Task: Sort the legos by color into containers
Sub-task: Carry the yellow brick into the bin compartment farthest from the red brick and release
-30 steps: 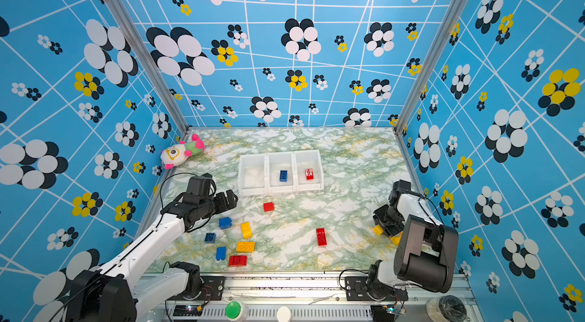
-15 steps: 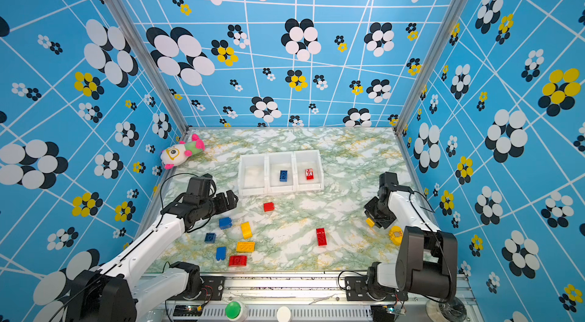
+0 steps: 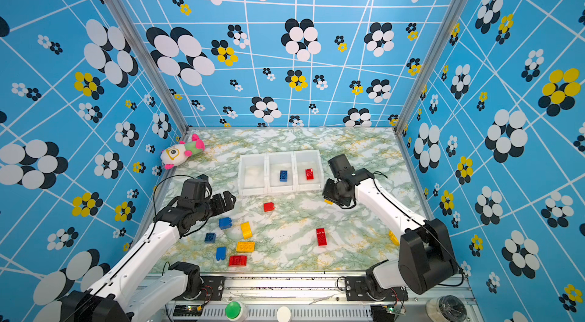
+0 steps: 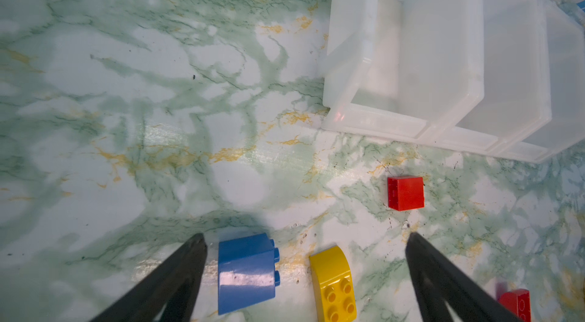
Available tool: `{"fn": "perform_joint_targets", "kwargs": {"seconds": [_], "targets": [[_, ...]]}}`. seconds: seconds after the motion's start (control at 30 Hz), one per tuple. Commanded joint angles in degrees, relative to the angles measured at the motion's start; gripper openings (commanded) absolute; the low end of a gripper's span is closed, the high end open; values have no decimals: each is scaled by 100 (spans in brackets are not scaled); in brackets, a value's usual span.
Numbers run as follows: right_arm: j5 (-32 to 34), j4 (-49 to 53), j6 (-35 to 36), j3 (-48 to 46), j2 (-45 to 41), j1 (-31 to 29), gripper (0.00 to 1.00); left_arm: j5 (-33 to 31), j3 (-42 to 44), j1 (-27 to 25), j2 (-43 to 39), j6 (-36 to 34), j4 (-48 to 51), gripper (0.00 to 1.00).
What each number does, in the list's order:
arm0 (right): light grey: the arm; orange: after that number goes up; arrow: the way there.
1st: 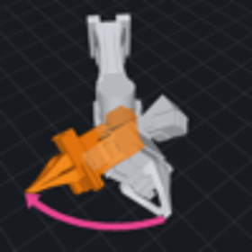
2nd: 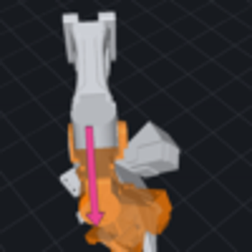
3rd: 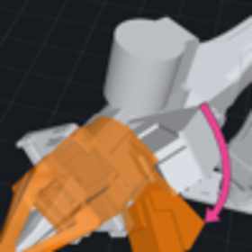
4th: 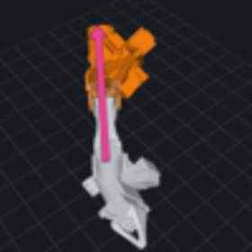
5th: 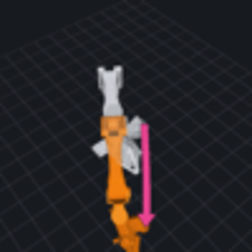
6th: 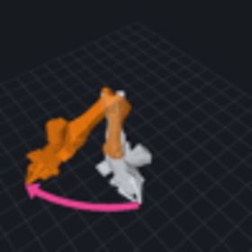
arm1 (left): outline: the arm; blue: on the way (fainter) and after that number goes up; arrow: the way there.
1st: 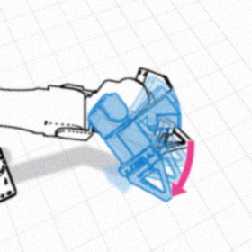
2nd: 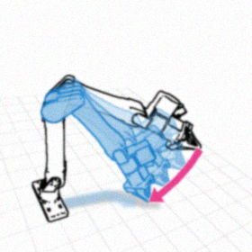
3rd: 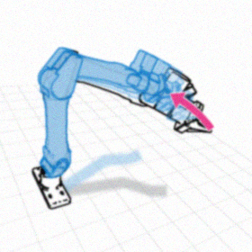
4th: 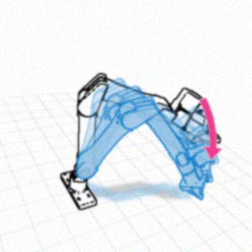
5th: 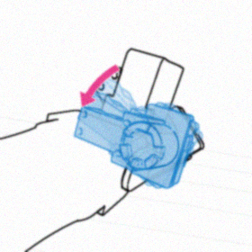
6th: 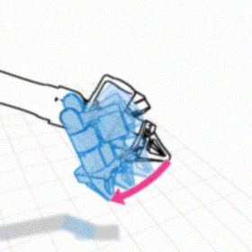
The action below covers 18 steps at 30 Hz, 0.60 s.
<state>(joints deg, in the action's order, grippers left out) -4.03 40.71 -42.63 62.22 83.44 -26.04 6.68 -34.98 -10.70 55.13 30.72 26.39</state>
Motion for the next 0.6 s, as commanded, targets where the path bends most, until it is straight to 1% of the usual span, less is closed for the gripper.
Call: {"fn": "perform_joint_targets", "kwargs": {"seconds": [0.0, 0.27, 0.43, 0.57], "targets": [[-62, -242, 261, 656, 401, -471, 28, -35, -159, 51, -118, 130, 272, 99], [-268, -482, 772, 2175, 1563, -1380, 28, -3, -148, 65, -11, 223, 261, 99], [-404, -458, 948, 3415, 2403, -1752, 28, -34, -178, 62, 46, 172, 296, 99], [-467, -415, 998, 4201, 3061, -1944, 28, -75, -194, 67, 15, 165, 371, 99]]}}
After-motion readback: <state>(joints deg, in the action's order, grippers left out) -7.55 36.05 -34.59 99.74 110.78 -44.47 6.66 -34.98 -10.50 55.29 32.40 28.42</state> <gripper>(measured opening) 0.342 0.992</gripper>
